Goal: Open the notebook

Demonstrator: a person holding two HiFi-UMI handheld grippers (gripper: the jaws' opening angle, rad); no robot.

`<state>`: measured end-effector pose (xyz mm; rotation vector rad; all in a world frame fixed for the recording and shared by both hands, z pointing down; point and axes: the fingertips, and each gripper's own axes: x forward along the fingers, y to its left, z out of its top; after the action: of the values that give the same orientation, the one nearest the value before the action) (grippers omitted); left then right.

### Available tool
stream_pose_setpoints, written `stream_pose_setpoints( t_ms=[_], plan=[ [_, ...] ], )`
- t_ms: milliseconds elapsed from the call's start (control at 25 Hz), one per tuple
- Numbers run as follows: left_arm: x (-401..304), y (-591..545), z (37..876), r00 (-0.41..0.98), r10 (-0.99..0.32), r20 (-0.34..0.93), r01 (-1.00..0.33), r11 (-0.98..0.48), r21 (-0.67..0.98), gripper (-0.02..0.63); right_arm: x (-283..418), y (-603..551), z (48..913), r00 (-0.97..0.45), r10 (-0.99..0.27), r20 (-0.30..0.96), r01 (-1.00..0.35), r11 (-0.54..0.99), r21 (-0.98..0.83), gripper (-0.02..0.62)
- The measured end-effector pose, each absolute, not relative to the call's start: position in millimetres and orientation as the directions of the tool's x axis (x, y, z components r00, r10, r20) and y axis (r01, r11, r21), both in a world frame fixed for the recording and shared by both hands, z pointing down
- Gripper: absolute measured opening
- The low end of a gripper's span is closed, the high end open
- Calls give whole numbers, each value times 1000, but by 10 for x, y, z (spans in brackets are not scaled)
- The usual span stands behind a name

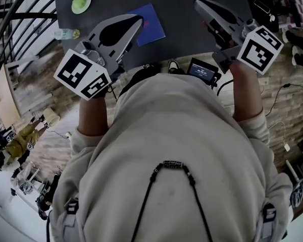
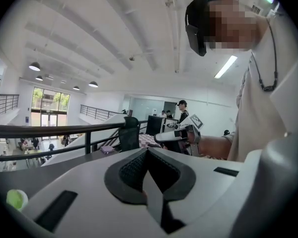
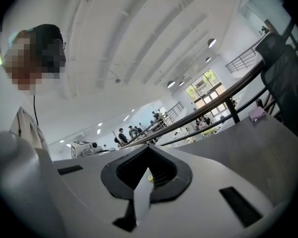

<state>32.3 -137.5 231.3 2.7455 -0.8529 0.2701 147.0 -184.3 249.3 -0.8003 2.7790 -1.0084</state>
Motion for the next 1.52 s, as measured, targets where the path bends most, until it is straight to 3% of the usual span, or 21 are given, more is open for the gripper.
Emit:
stream_pose_setpoints(
  t_ms=[400,1000,1520],
  plan=[
    [191,-1714,2132,871,-455,186,-483,-863,151,2,1554,-1977,2269,-779,-607,155,-577,597,-558,15],
    [-972,-1915,2798,884,-416,215,-464,-838,286,2,204,-2400,2761,-784,-528,326,-612,568,-551,15],
    [-854,-2191,3069,842,-471,264,-538,-772,338,2,281,-2811,3112,-808,-448,383,-588,567,-577,15]
  ],
)
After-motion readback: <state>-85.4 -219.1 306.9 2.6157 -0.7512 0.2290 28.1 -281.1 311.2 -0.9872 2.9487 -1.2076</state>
